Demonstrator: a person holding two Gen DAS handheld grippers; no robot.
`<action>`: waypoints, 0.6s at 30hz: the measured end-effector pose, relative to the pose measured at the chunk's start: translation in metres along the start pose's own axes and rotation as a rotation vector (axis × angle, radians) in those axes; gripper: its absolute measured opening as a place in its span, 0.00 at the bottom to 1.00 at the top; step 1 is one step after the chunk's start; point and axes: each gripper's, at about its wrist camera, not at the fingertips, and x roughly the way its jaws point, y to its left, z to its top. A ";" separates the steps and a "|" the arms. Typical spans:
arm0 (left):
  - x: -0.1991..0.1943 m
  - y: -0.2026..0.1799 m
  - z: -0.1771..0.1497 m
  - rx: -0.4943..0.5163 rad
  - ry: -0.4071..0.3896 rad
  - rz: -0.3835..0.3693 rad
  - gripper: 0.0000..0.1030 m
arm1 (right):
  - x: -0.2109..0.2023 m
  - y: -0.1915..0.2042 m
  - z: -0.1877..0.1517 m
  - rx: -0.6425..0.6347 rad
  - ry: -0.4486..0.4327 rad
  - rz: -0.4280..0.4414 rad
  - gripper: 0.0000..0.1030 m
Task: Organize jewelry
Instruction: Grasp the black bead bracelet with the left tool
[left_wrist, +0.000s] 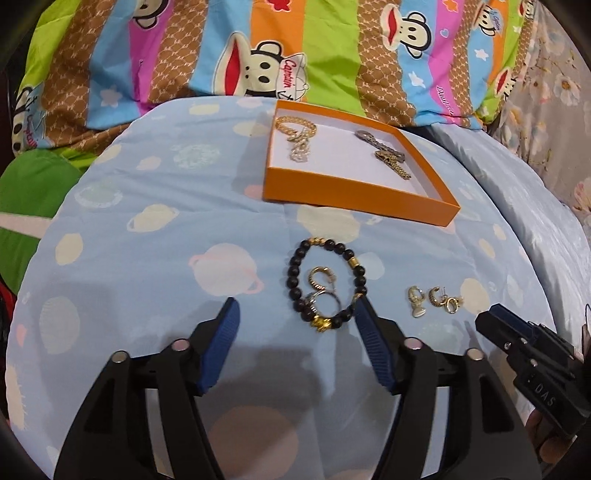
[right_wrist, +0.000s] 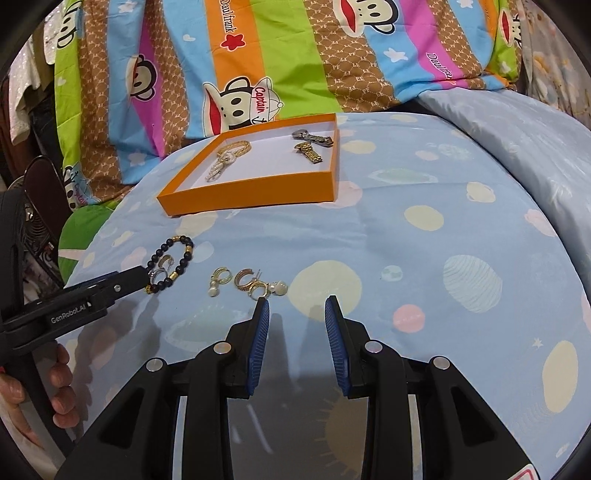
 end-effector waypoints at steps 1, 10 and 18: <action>0.002 -0.004 0.003 0.013 -0.010 0.008 0.66 | 0.001 0.000 0.000 0.003 0.000 0.001 0.30; 0.032 0.002 0.026 0.001 0.009 0.025 0.59 | 0.002 -0.004 0.001 0.026 -0.001 0.012 0.30; 0.037 0.000 0.031 0.030 -0.005 0.014 0.23 | 0.005 -0.001 0.005 0.015 0.002 0.028 0.30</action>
